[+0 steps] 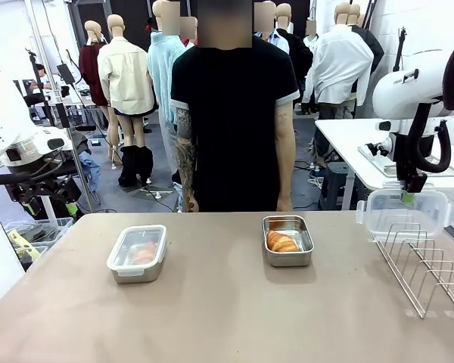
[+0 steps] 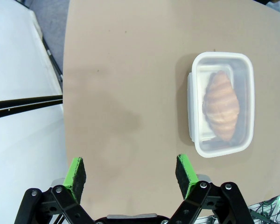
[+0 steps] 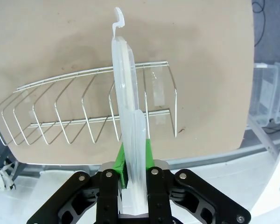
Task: Place the bread in airtight containers.
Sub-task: Release when the human grabs the Airtight Container lid.
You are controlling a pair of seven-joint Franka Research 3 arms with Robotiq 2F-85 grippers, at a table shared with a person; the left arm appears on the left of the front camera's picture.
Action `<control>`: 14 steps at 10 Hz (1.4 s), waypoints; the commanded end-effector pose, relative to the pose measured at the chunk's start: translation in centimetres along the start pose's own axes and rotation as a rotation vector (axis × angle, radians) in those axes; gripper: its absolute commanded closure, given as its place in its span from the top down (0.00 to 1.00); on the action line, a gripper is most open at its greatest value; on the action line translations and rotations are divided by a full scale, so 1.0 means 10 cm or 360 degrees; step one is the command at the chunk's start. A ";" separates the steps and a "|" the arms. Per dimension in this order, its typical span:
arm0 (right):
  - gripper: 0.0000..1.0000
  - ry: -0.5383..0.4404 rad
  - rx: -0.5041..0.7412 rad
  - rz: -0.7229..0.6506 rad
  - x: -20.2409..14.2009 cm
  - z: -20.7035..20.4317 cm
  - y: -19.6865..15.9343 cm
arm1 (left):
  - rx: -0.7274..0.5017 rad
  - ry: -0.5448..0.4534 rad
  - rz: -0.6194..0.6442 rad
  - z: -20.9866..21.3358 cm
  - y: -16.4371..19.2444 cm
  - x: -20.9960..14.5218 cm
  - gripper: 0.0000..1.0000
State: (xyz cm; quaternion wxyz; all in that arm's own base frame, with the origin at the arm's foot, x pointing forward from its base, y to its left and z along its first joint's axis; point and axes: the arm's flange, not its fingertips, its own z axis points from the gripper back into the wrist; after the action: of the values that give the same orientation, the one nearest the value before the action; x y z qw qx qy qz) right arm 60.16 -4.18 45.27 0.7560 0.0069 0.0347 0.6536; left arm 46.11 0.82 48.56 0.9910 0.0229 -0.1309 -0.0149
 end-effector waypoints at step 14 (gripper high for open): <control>0.00 -0.0227 -0.0759 0.0168 1.14 2.10 0.38 | 0.0013 0.0000 0.0025 0.00 0.00 -0.02 1.00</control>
State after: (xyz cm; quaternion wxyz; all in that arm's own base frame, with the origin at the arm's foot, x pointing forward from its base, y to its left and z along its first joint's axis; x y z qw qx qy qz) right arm 57.92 8.11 65.64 0.7092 -0.1400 -0.1795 0.6673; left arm 46.10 0.80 48.57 0.9910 0.0229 -0.1309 -0.0151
